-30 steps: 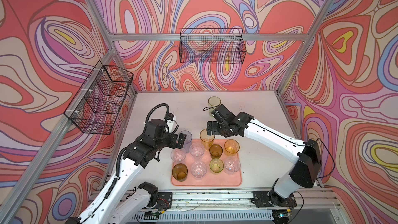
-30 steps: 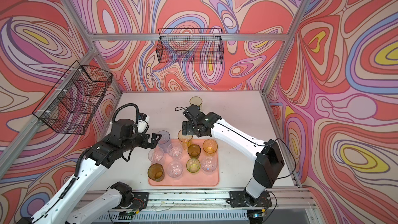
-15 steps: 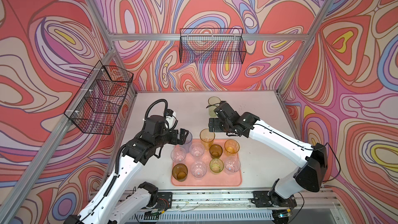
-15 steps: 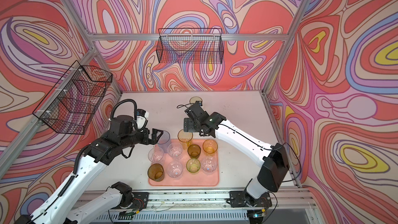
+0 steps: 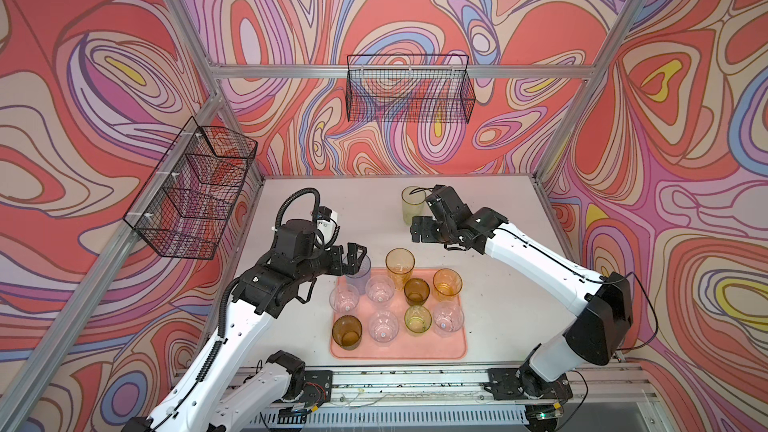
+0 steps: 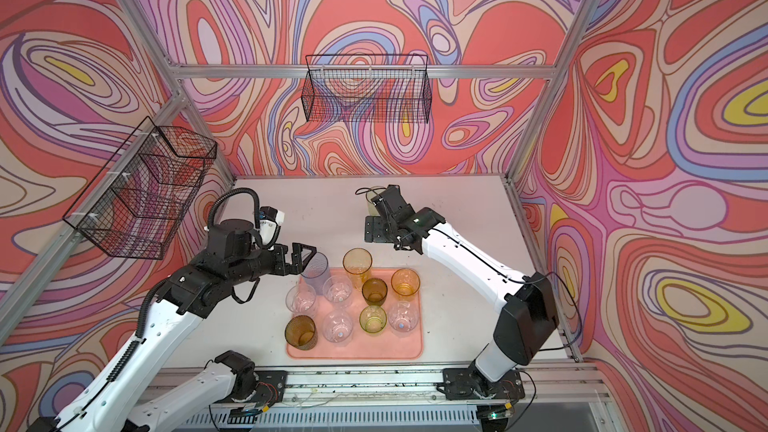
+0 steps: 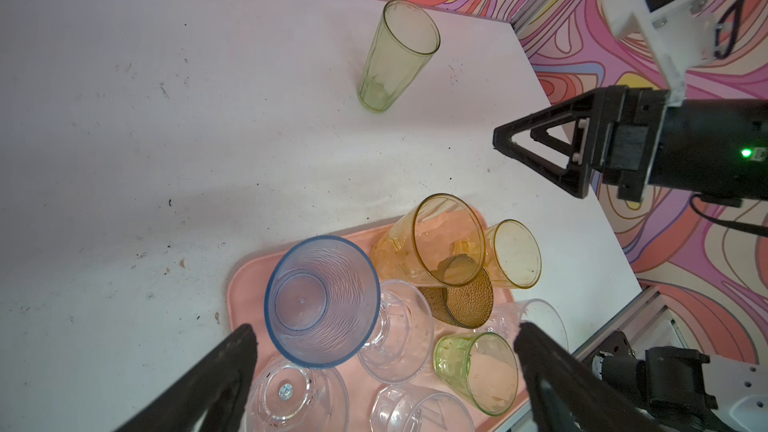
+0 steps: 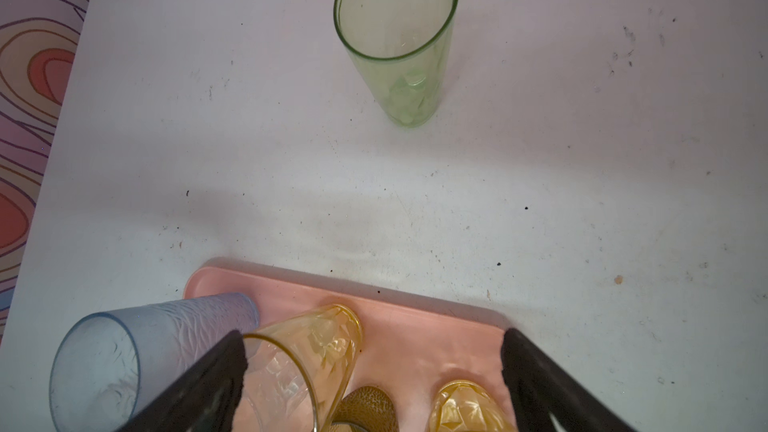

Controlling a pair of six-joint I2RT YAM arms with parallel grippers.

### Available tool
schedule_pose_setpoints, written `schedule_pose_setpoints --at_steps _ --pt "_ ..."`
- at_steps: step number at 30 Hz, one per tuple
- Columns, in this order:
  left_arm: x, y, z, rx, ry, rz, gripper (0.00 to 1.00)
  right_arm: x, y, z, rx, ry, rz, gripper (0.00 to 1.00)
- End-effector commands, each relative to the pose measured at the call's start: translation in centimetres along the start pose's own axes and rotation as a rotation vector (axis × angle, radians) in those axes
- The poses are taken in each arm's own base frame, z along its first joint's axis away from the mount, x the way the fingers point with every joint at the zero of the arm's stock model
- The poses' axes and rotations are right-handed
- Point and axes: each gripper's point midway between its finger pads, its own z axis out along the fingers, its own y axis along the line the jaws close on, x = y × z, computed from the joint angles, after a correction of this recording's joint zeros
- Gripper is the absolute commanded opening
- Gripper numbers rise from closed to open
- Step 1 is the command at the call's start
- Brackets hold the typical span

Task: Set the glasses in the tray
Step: 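Open the right gripper and raise it off the yellow glass, then move the right gripper over the tall green glass and descend onto its rim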

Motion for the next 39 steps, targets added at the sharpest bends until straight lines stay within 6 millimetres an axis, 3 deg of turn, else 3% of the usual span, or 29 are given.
schedule_pose_setpoints --at_steps 1,14,25,34,39 --pt "-1.0 -0.8 -1.0 0.024 -0.027 -0.021 1.0 -1.5 0.5 0.2 -0.052 -0.013 0.001 0.98" --pt "-1.8 -1.0 -0.1 0.037 -0.033 -0.023 1.0 -5.3 -2.1 0.3 -0.036 -0.067 0.046 0.97" --pt "-2.2 -1.2 1.1 0.069 -0.065 -0.018 1.0 -8.4 -2.8 1.7 -0.062 -0.097 0.089 0.94" --pt "-3.2 -1.5 0.5 0.075 -0.135 0.014 1.0 -11.0 -3.7 5.5 -0.101 -0.074 0.177 0.66" --pt "-3.2 -1.4 0.2 0.078 -0.15 0.026 1.0 -12.2 -3.8 7.1 -0.103 -0.08 0.191 0.58"
